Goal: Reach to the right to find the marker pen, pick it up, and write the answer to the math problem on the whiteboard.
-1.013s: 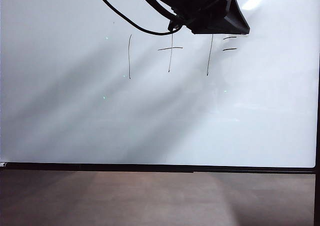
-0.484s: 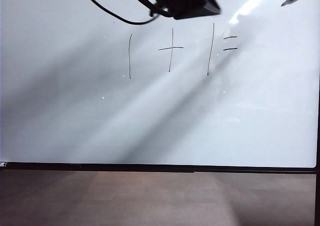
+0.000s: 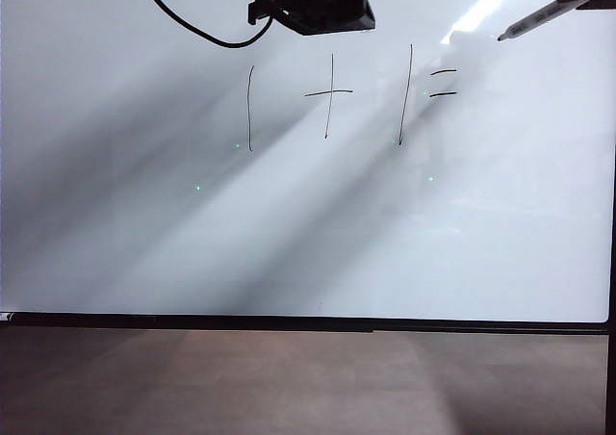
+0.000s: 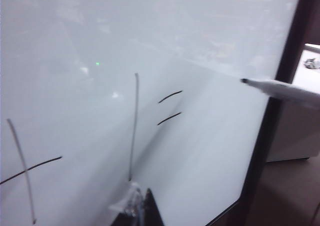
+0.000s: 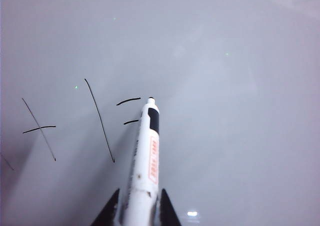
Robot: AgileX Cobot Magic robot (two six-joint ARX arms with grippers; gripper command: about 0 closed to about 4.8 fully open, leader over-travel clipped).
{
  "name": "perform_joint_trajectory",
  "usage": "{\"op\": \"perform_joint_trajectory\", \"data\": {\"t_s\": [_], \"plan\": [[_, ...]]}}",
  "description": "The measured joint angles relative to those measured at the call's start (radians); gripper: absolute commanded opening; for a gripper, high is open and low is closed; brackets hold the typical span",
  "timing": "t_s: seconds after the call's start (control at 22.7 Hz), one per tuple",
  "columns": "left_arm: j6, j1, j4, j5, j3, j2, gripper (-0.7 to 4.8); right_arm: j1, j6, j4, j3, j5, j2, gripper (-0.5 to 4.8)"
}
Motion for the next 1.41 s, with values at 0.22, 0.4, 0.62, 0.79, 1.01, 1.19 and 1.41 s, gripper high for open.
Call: {"op": "perform_joint_trajectory", "data": {"t_s": [0.22, 0.4, 0.62, 0.79, 1.01, 1.19, 1.41], "plan": [[0.000, 0.000, 0.000, 0.054, 0.000, 0.000, -0.05, 0.000, 0.000, 0.054, 0.000, 0.000, 0.025, -0.06], [0.000, -0.006, 0.001, 0.076, 0.000, 0.000, -0.04, -0.001, 0.000, 0.098, 0.005, -0.039, 0.053, -0.06], [0.000, -0.007, 0.011, 0.079, 0.000, 0.000, -0.04, -0.002, 0.000, 0.104, 0.041, -0.074, 0.116, -0.06], [0.000, -0.010, 0.013, 0.079, 0.000, 0.000, -0.04, -0.002, 0.000, 0.103, 0.058, -0.078, 0.131, -0.06], [0.000, -0.009, 0.013, 0.079, 0.000, 0.000, -0.04, -0.003, -0.005, 0.111, 0.084, -0.078, 0.150, -0.06], [0.000, -0.009, 0.013, 0.079, 0.000, 0.000, -0.04, -0.003, -0.013, 0.110, 0.101, -0.078, 0.182, -0.06], [0.000, -0.009, 0.014, 0.079, 0.000, 0.000, -0.04, -0.003, -0.015, 0.110, 0.102, -0.078, 0.207, -0.06]]}}
